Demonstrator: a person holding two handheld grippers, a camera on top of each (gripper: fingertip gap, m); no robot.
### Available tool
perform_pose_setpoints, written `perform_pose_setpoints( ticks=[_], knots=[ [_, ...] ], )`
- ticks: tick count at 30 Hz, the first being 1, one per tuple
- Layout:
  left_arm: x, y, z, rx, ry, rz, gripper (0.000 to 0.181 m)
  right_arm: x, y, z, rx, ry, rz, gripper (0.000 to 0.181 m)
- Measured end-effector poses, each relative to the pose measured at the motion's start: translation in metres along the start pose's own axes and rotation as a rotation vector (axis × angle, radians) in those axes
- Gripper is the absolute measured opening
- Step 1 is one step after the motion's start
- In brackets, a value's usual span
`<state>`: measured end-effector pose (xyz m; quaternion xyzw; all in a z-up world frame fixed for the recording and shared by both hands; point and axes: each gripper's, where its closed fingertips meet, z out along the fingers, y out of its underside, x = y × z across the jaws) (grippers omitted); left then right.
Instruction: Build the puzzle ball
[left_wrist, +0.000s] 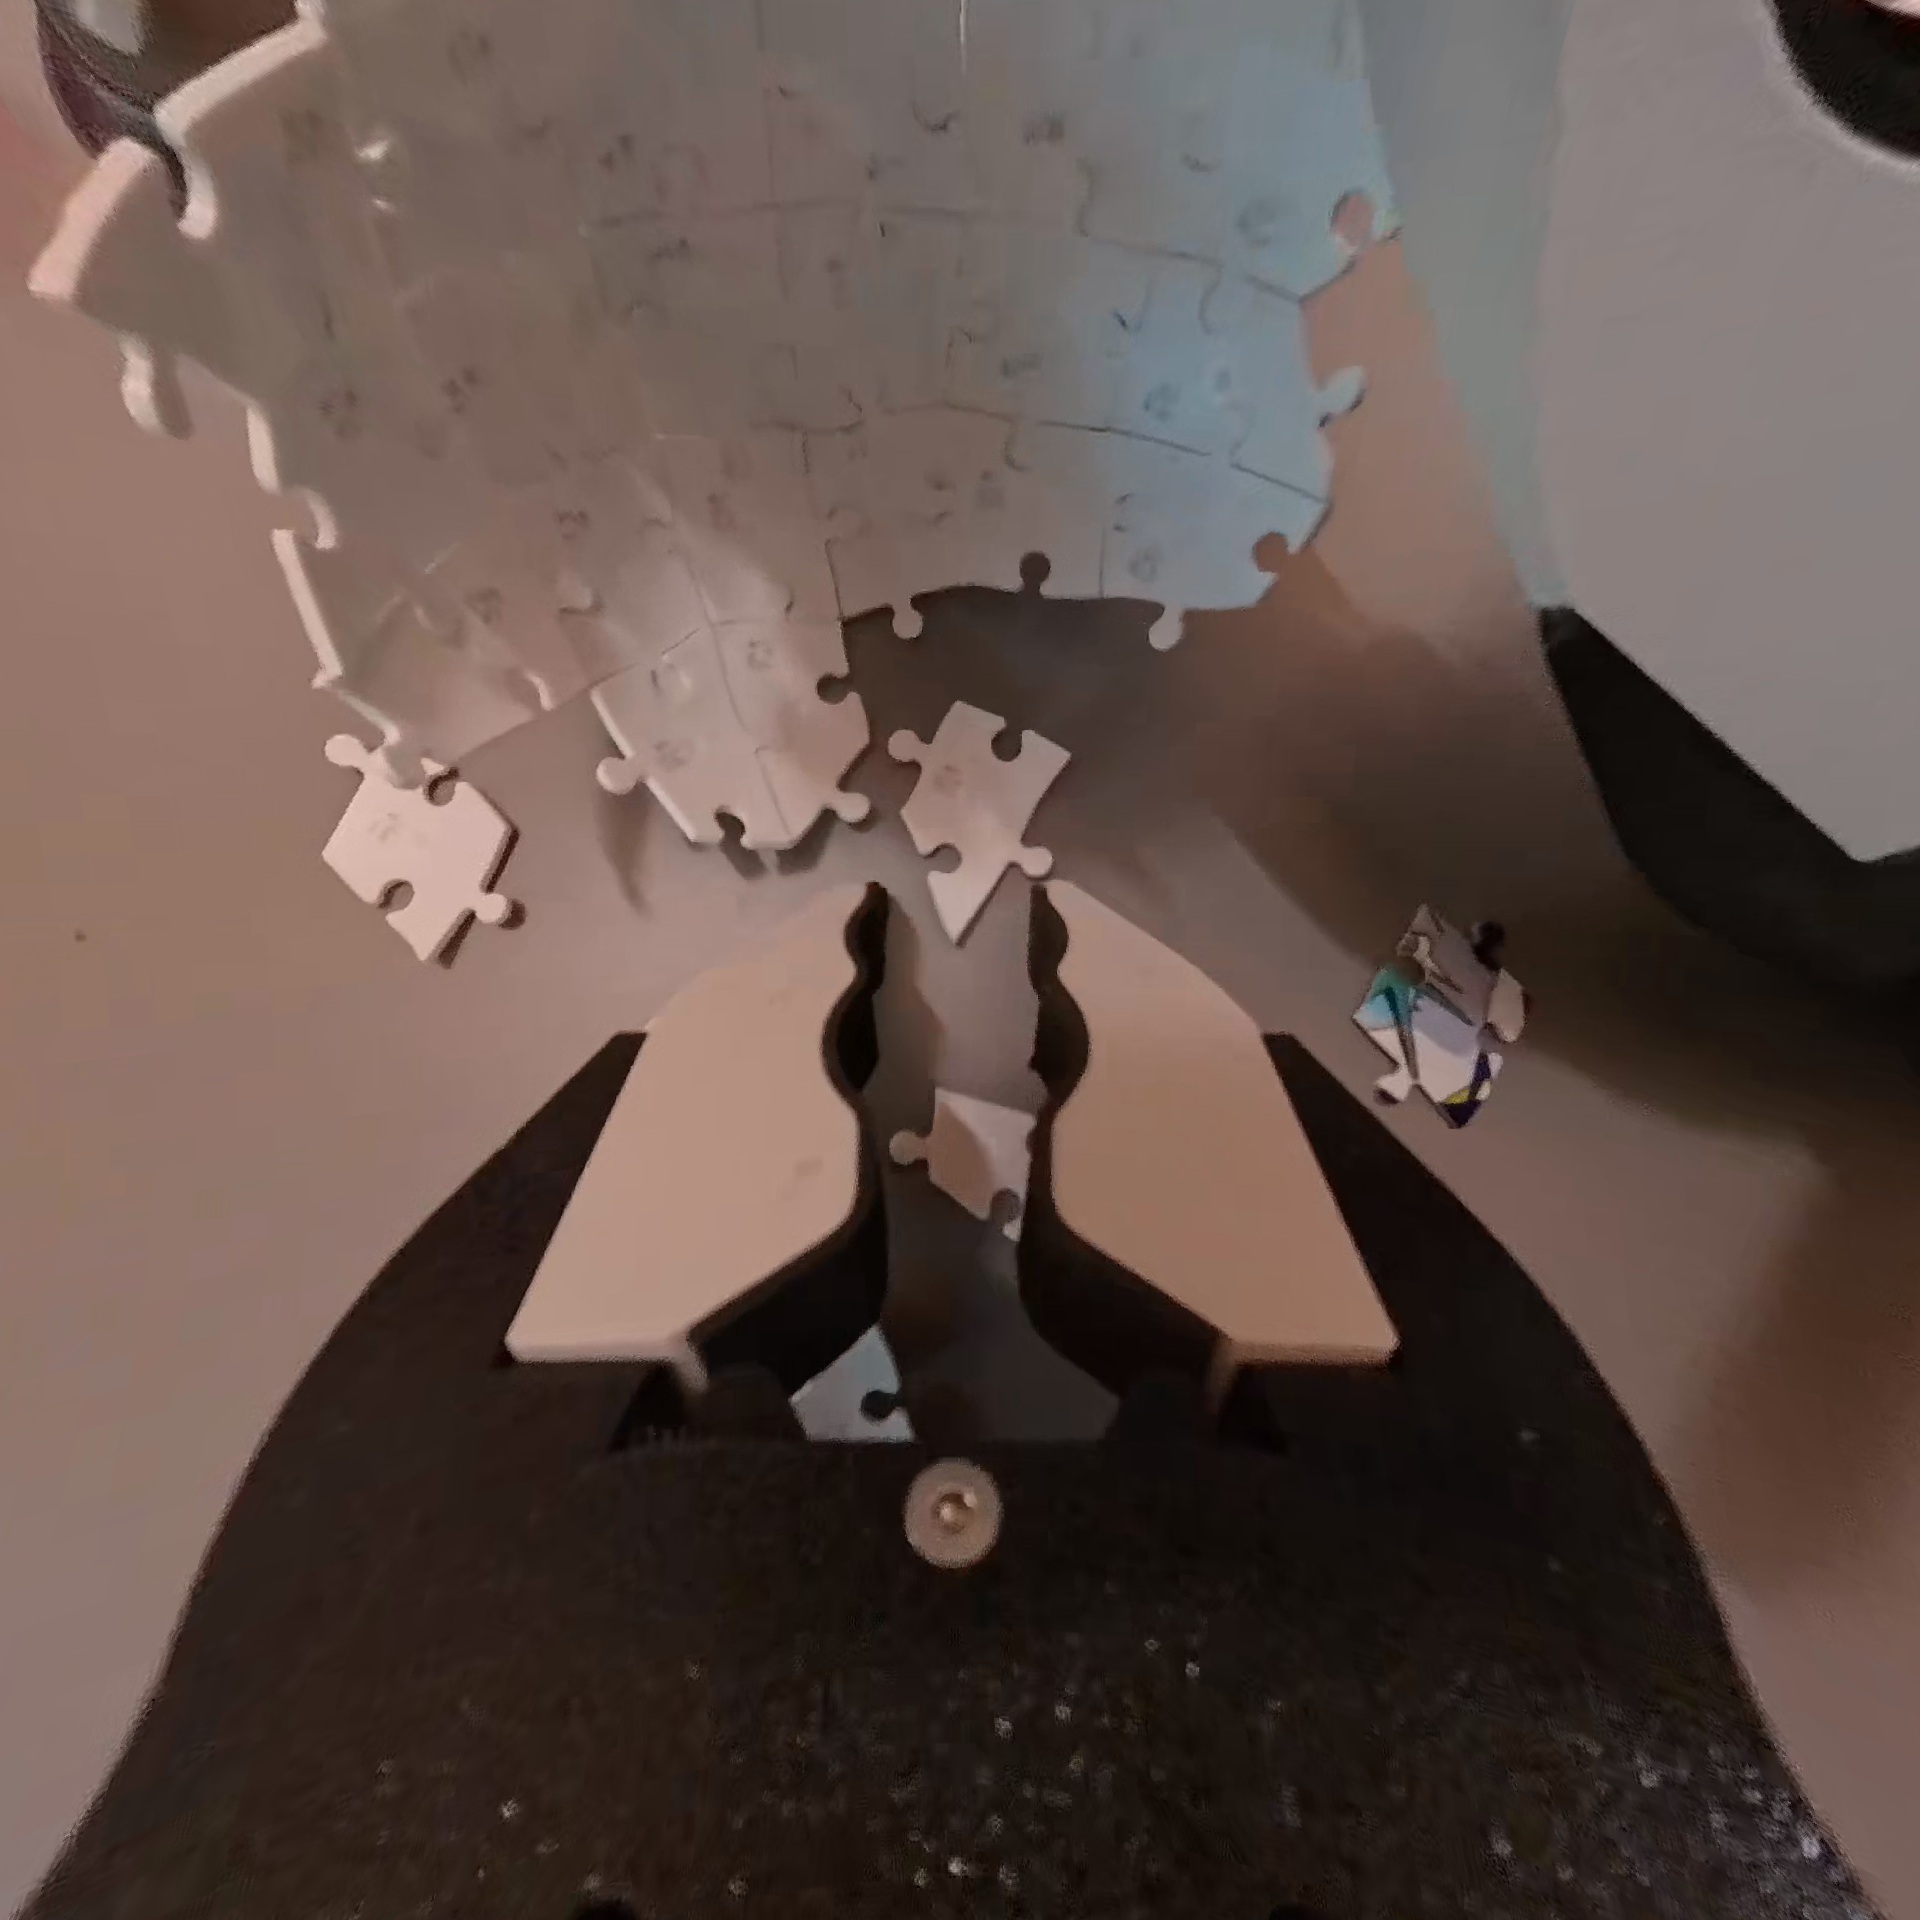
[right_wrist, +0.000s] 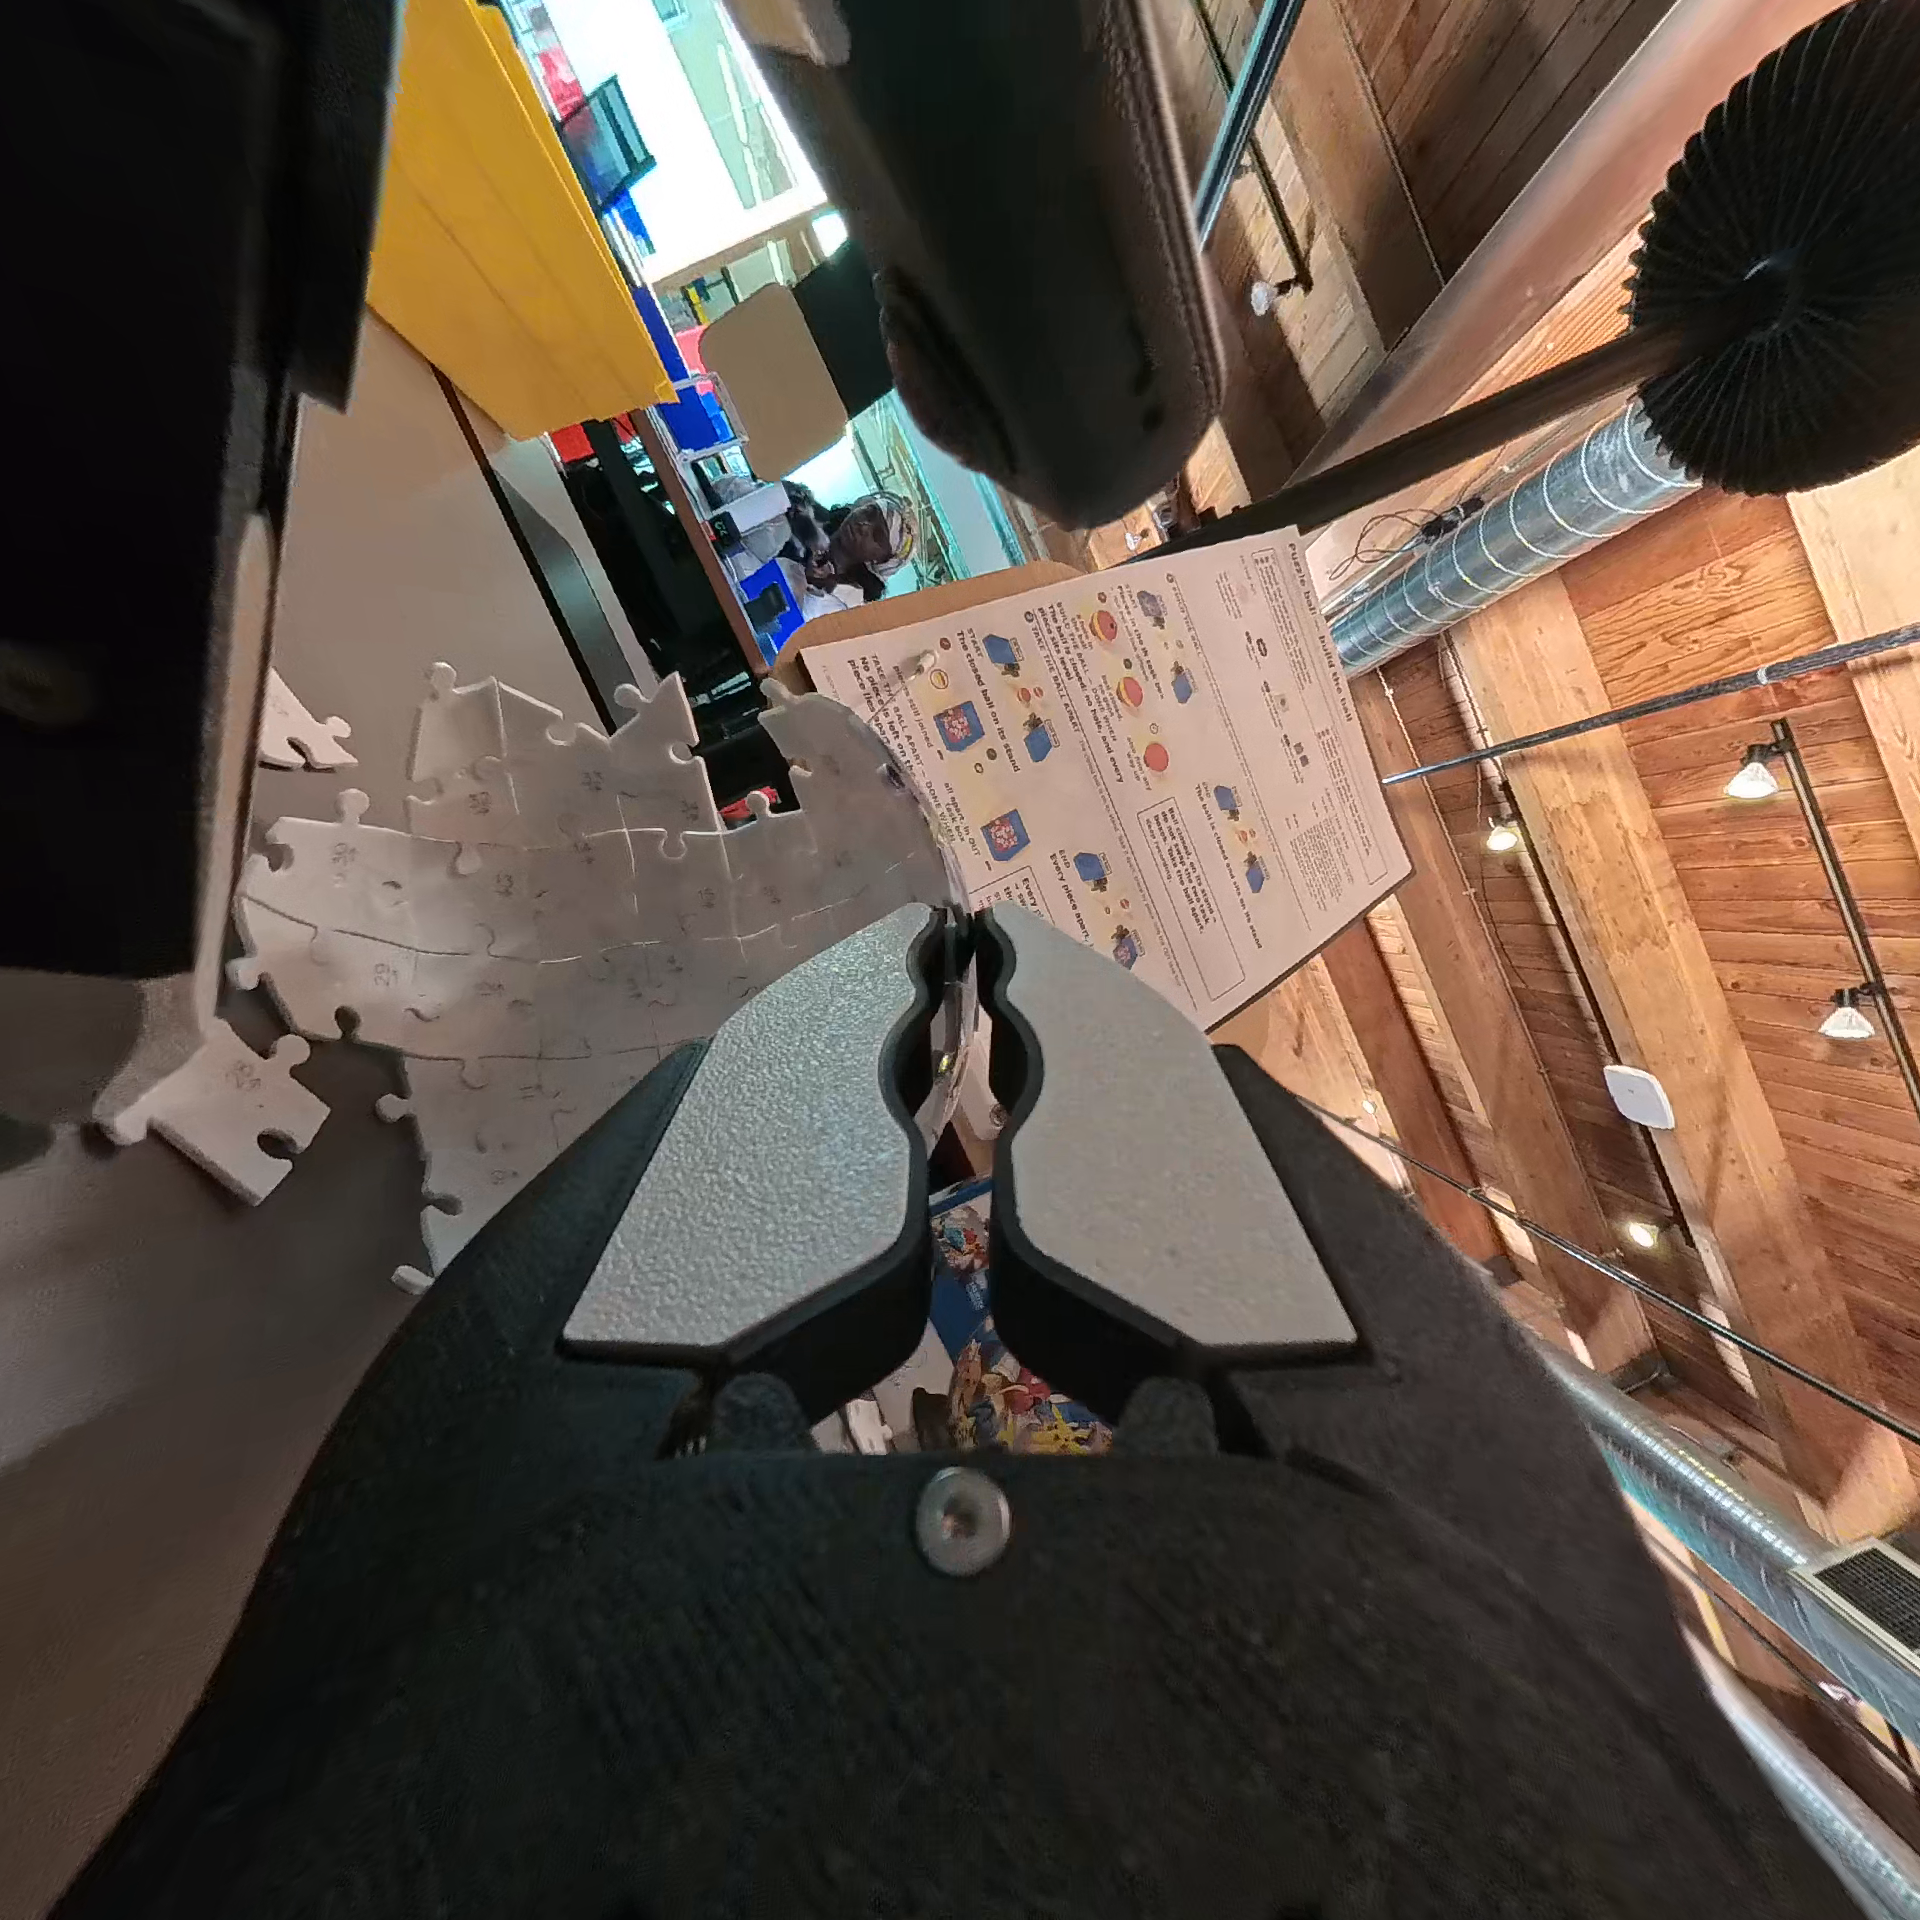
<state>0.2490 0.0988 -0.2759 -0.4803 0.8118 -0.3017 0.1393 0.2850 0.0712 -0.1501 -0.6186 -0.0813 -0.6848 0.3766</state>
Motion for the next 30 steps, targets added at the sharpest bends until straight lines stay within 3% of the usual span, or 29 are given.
perform_pose_setpoints(
  ticks=[4,17,30],
  knots=[
    [0.000,-0.001,0.003,0.004,-0.039,0.015,0.010,0.001,0.002,0.000,-0.003,-0.002,0.028,0.005],
    [0.001,-0.024,0.001,0.215,-0.161,-0.246,0.009,0.002,0.007,0.000,-0.011,0.004,0.062,0.005],
    [-0.007,-0.023,0.010,0.194,-0.221,-0.375,0.009,0.002,0.008,0.000,-0.013,0.004,0.072,0.005]
  ],
)
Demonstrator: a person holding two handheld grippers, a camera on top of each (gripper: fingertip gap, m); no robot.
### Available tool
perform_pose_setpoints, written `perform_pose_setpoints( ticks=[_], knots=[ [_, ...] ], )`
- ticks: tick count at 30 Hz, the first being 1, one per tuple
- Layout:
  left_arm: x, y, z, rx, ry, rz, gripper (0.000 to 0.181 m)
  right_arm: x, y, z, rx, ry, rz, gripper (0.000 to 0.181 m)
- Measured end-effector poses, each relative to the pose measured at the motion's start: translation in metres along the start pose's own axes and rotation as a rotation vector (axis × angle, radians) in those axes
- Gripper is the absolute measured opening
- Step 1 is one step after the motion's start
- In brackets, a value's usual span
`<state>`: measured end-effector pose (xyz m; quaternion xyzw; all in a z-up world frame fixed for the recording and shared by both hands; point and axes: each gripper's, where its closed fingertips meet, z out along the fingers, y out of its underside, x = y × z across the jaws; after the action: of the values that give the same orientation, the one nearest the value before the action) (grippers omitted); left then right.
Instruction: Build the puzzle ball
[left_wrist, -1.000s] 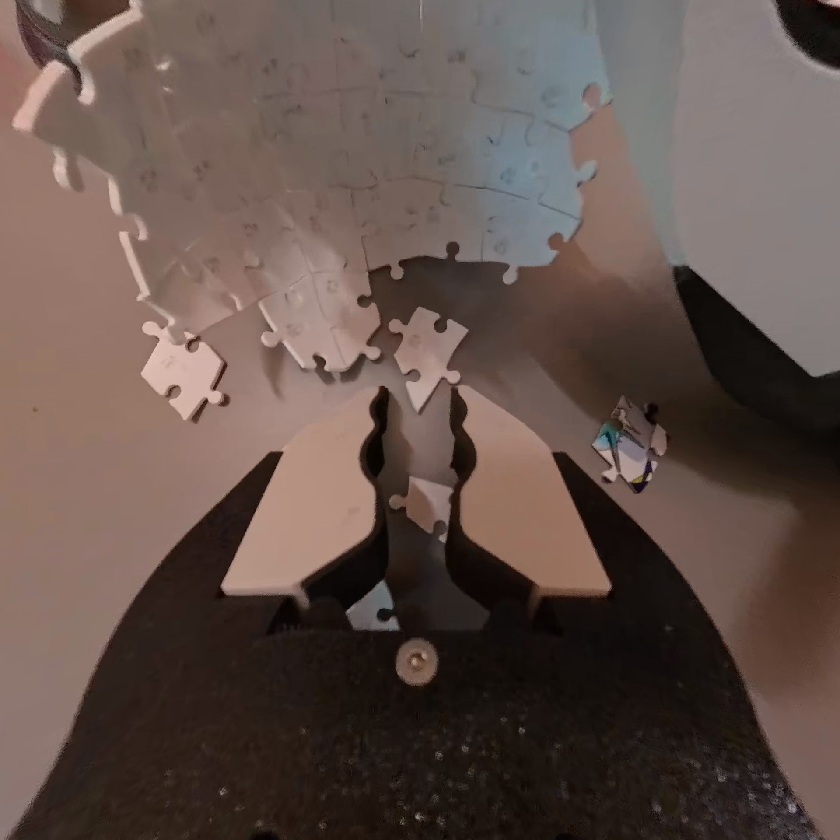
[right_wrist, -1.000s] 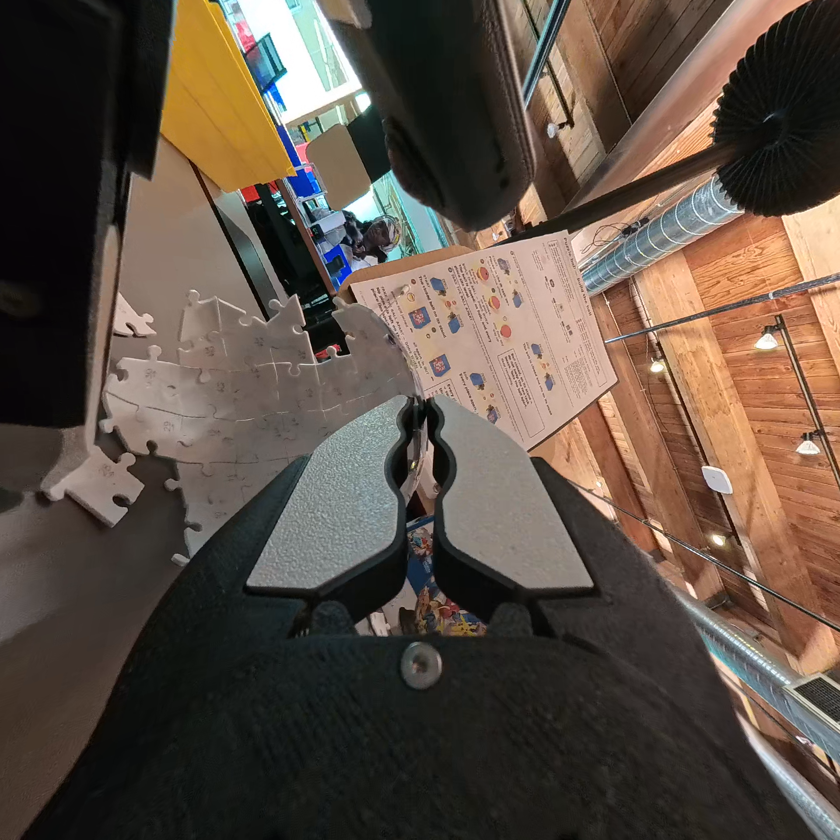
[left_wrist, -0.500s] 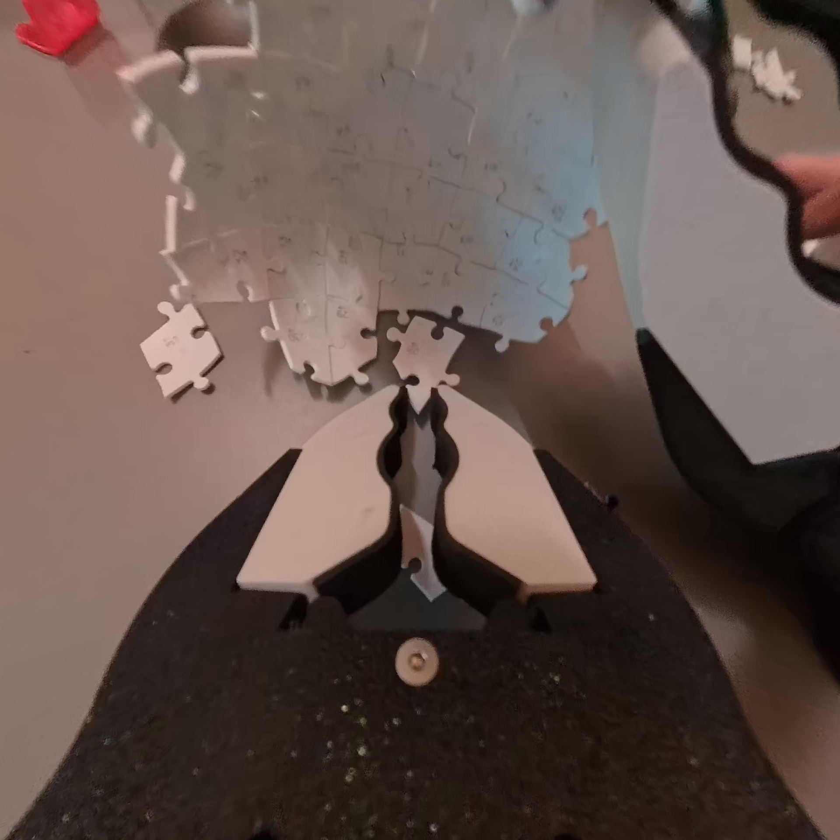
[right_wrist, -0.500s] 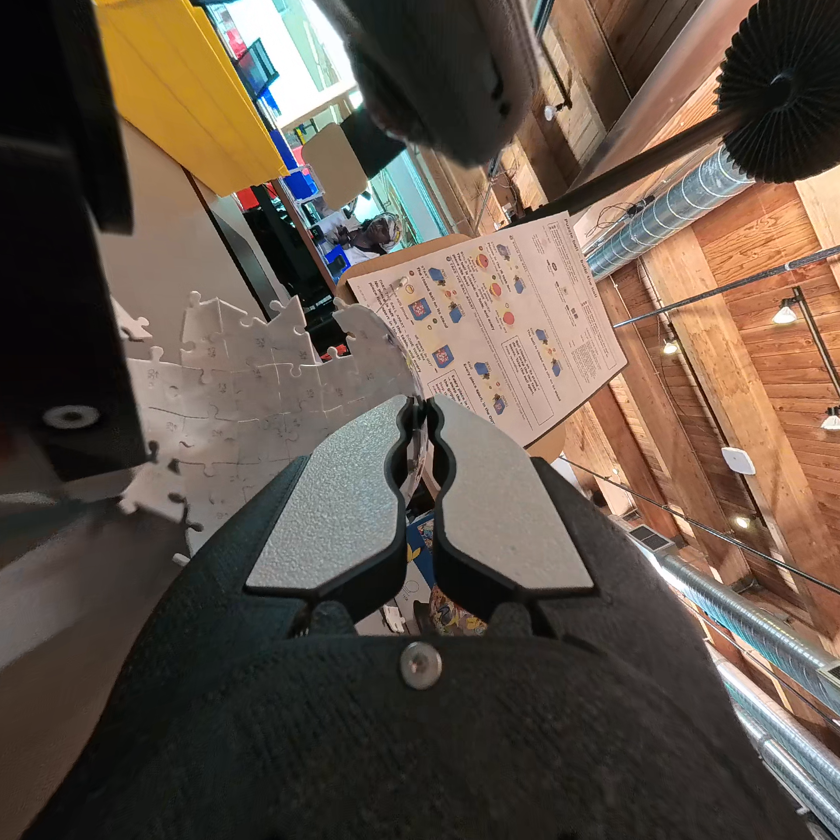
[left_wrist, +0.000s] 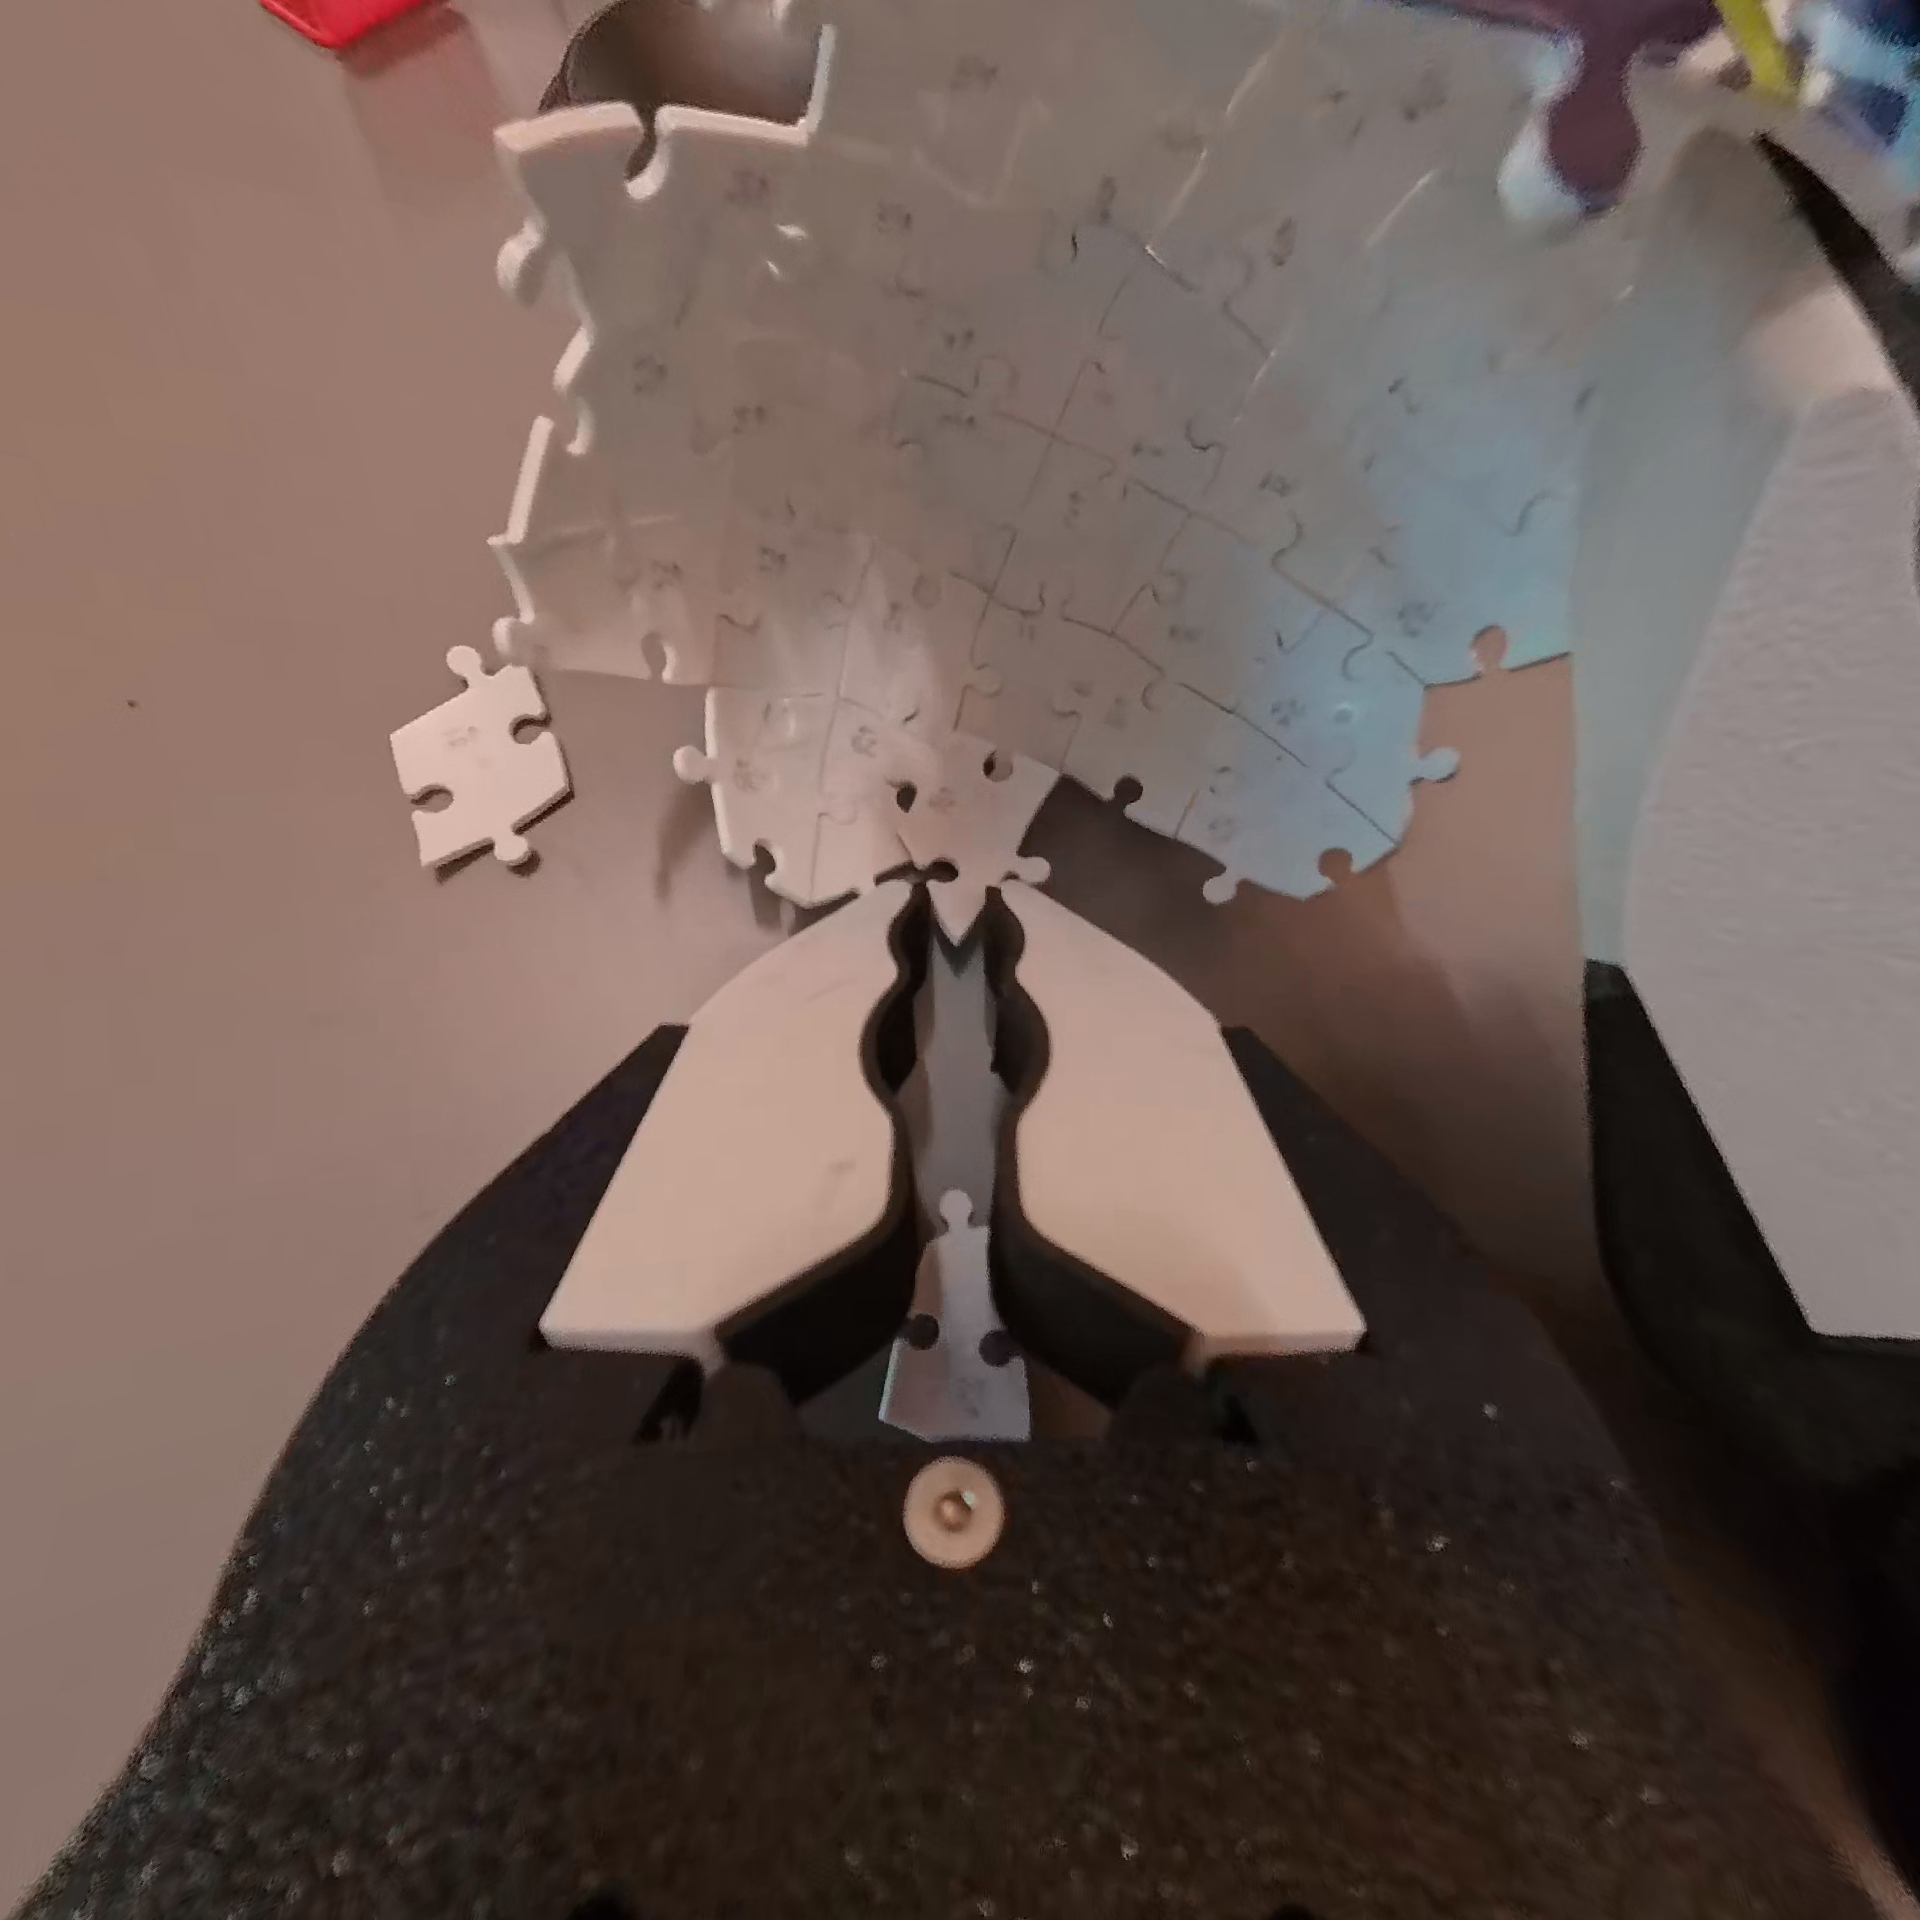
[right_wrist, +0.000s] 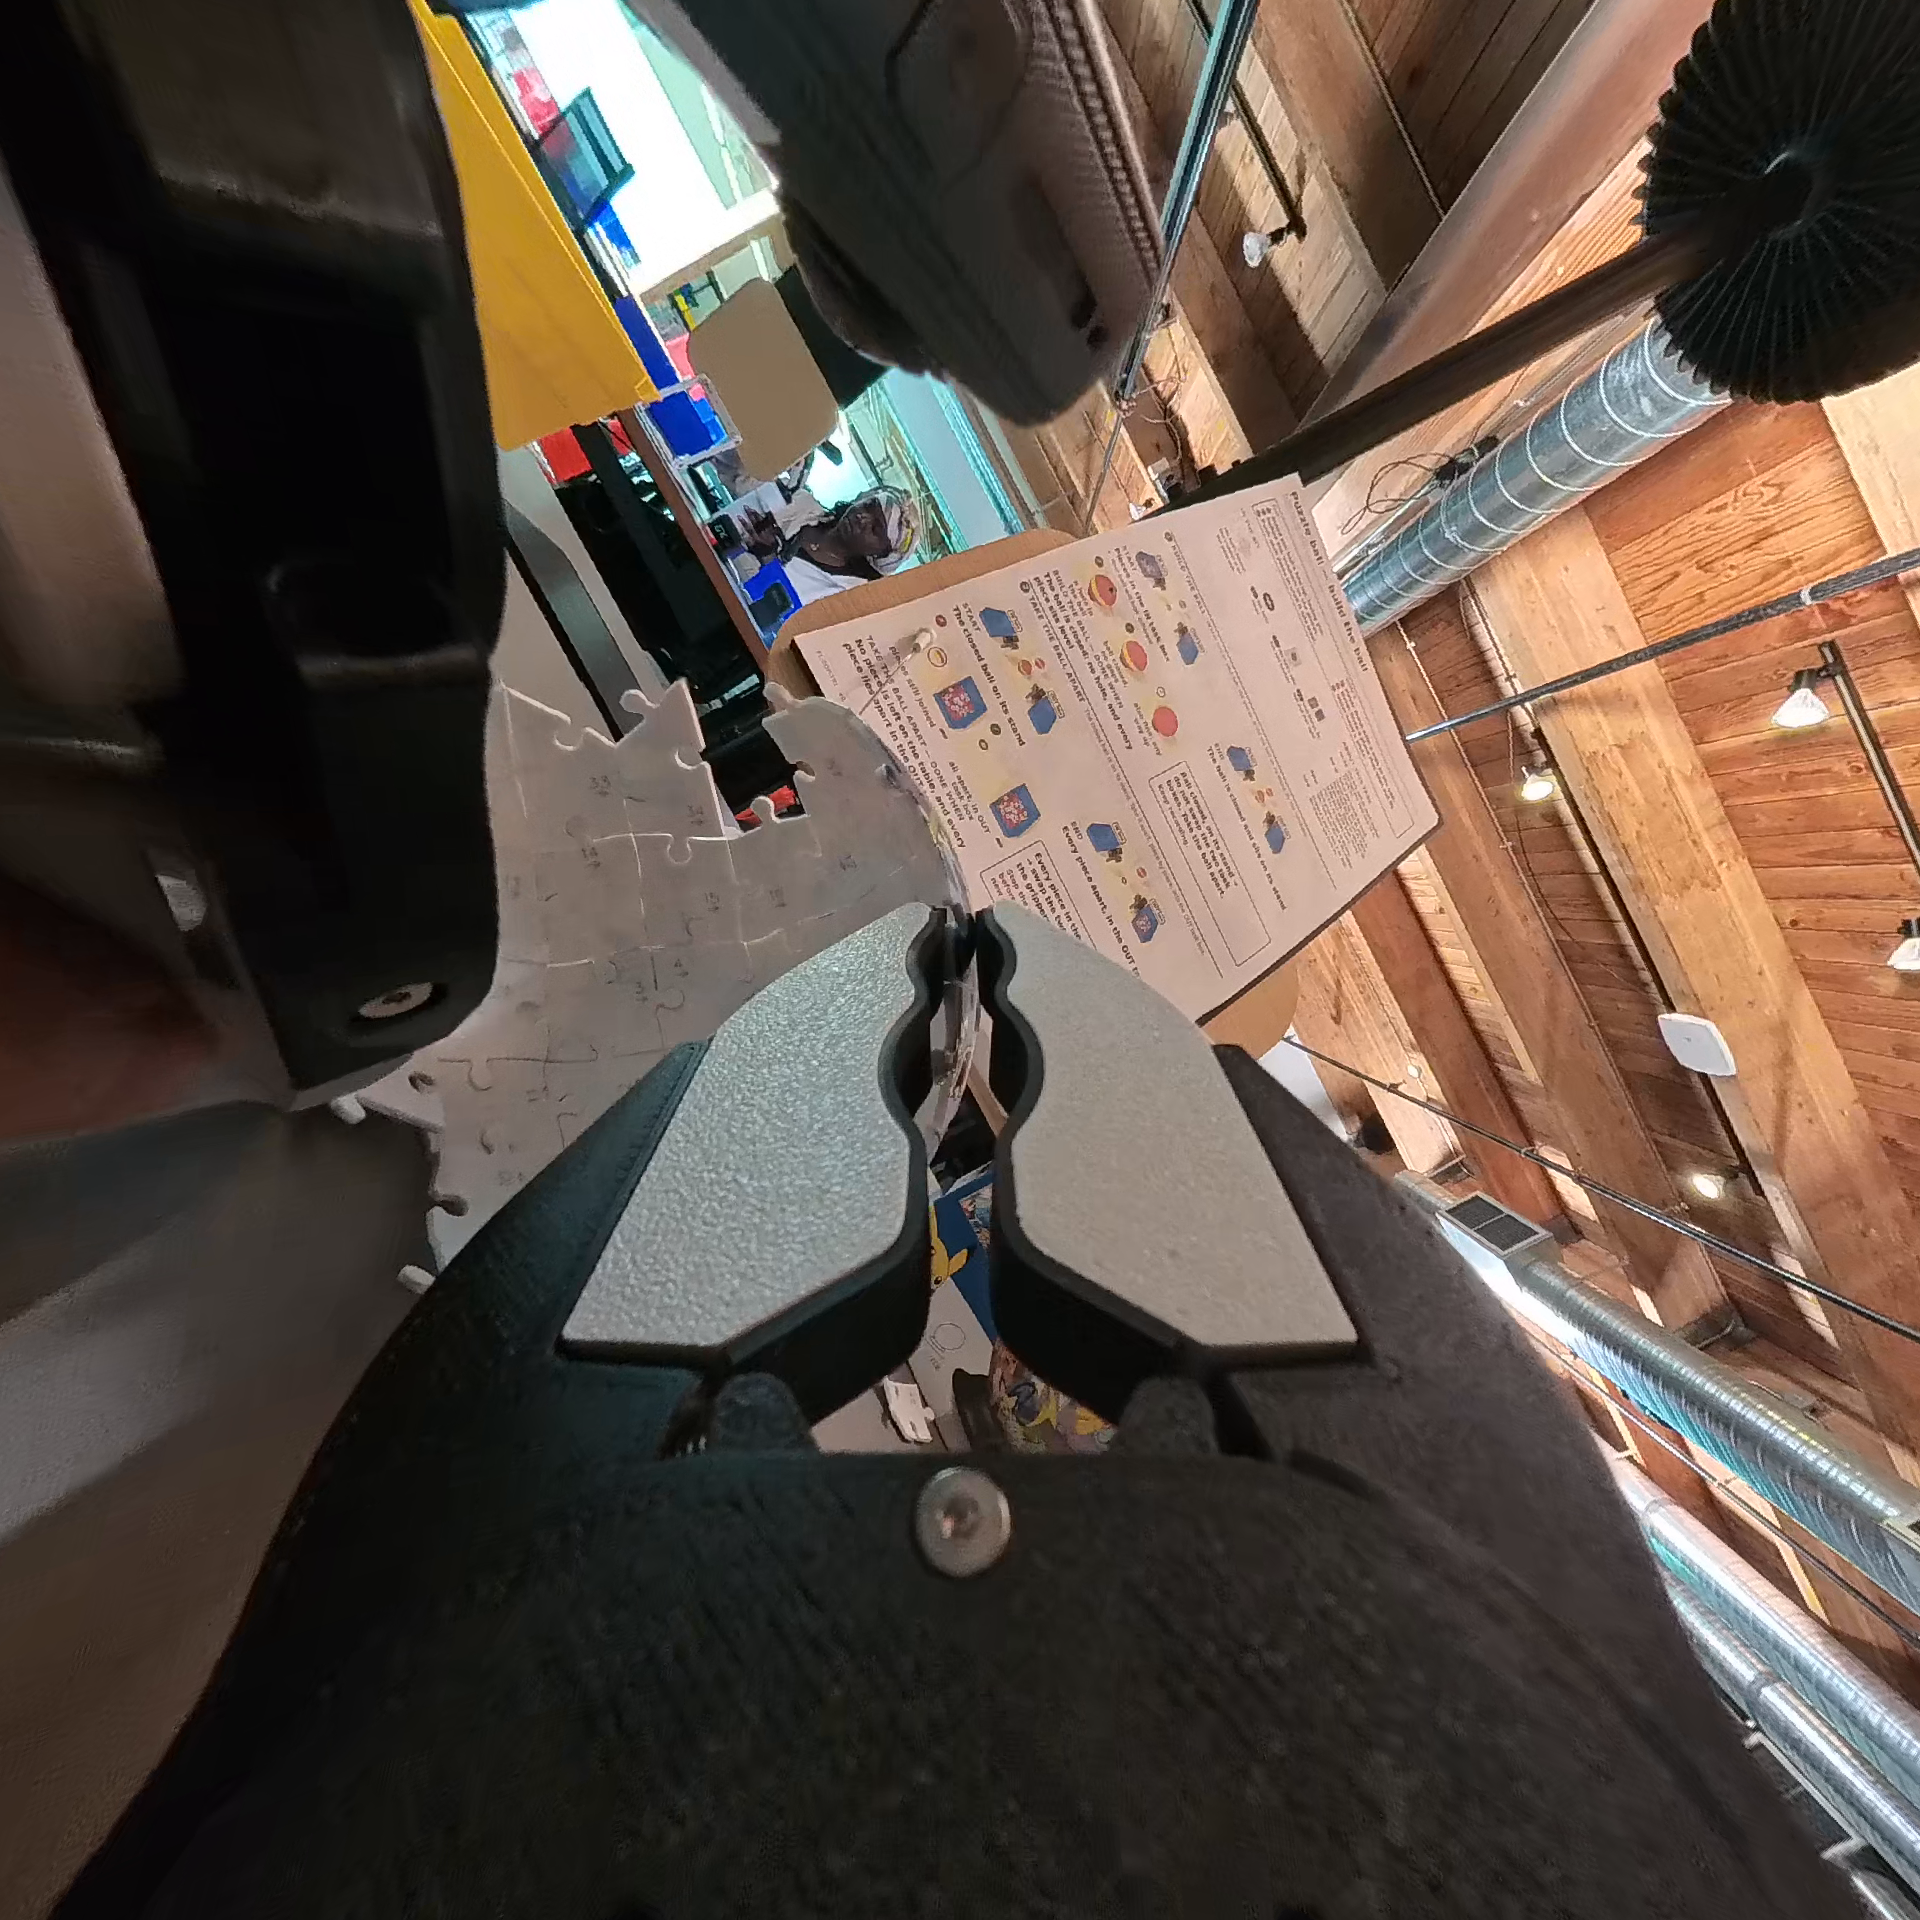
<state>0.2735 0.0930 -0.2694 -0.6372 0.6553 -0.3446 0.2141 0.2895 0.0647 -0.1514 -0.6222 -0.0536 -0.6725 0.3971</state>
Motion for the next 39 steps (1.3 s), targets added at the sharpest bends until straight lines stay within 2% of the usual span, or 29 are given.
perform_pose_setpoints(
  ticks=[11,16,18,30,35,39],
  knots=[
    [0.010,0.000,0.000,0.005,0.056,-0.013,0.014,0.001,0.002,0.000,-0.003,0.000,0.017,0.005],
    [0.004,-0.001,-0.003,0.005,0.023,0.101,0.013,0.002,0.005,0.000,-0.009,0.001,0.029,0.005],
    [0.000,0.006,-0.004,-0.038,0.018,0.125,0.012,0.002,0.005,0.000,-0.008,0.002,0.031,0.005],
    [0.006,0.007,-0.003,-0.039,0.054,0.101,0.011,-0.004,-0.008,0.003,0.055,-0.035,-0.038,0.006],
    [-0.001,-0.008,-0.011,0.045,0.035,0.129,0.009,-0.007,-0.016,0.006,0.081,-0.044,-0.060,0.006],
    [-0.005,-0.025,-0.014,0.152,0.005,0.301,0.000,-0.008,-0.019,0.006,0.095,-0.044,-0.062,0.005]
  ],
)
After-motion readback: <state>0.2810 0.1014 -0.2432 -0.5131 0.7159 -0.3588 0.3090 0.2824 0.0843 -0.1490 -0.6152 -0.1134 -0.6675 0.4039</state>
